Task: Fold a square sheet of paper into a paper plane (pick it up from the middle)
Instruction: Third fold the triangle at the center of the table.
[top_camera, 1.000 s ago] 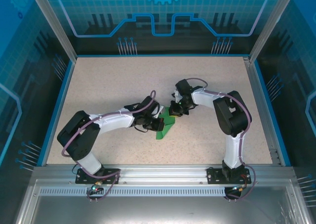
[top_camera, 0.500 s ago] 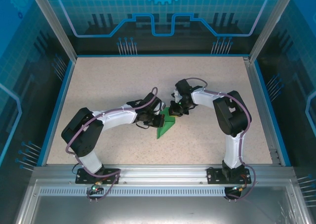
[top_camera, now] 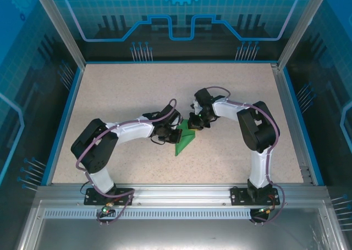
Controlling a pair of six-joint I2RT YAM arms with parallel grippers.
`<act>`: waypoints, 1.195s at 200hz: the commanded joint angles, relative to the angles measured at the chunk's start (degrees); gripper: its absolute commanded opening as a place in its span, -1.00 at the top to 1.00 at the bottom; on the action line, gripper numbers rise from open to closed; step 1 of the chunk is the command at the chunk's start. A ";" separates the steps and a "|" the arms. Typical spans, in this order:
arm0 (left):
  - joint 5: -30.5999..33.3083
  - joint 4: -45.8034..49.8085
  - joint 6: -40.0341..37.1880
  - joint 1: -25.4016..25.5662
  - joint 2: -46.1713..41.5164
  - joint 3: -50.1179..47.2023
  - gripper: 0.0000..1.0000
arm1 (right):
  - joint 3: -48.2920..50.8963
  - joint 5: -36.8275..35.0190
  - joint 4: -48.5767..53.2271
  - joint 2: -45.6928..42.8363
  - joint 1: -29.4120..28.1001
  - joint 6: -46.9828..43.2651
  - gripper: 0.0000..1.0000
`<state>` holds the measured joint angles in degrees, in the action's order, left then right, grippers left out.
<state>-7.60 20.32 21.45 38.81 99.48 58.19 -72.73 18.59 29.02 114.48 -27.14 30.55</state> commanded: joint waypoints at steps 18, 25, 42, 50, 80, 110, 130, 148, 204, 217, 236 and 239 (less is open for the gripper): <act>1.77 1.48 -1.58 -0.54 2.35 3.28 0.99 | 0.48 -3.79 4.89 2.79 -0.81 -0.40 0.81; 2.01 1.91 -1.70 -0.57 2.70 3.76 0.99 | 0.56 -3.90 4.84 2.79 -0.79 -0.33 0.81; 2.41 2.36 -1.76 -0.55 3.29 4.16 0.99 | 0.69 -3.88 4.77 2.69 -0.81 -0.24 0.81; 2.41 2.40 -1.74 -0.54 3.48 4.21 0.99 | 0.66 -3.91 4.72 2.70 -0.89 -0.18 0.81; 3.17 3.06 -1.57 -0.51 3.06 3.79 0.99 | 0.78 -4.24 4.91 2.69 -0.98 -0.04 0.81; 3.51 3.61 -1.27 -0.49 3.00 3.42 0.98 | 0.83 -4.55 5.00 2.60 -0.98 0.06 0.80; 4.03 3.51 -1.23 -0.49 3.31 3.55 0.97 | 0.84 -4.46 4.91 2.70 -0.99 0.13 0.80; 4.21 3.27 -1.26 -0.57 3.69 3.85 0.96 | 0.84 -4.35 4.84 2.92 -1.08 0.18 0.80; 3.35 1.89 -1.35 -0.53 4.95 3.83 0.94 | 0.84 -4.08 4.65 3.37 -1.42 0.45 0.79; 3.70 1.72 -1.43 -0.50 4.78 3.69 0.94 | 0.67 -4.10 4.71 3.58 -1.52 0.44 0.79; 2.97 1.04 -1.62 -0.54 4.26 3.33 0.93 | 0.75 -4.09 4.65 3.74 -1.56 0.60 0.79; 3.06 1.04 -1.59 -0.56 4.24 3.33 0.93 | 0.76 -4.14 4.65 3.81 -1.60 0.57 0.79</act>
<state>-4.27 22.00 20.82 38.76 104.18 61.30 -72.86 17.98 29.12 114.59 -27.49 30.61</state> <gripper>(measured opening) 0.050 0.103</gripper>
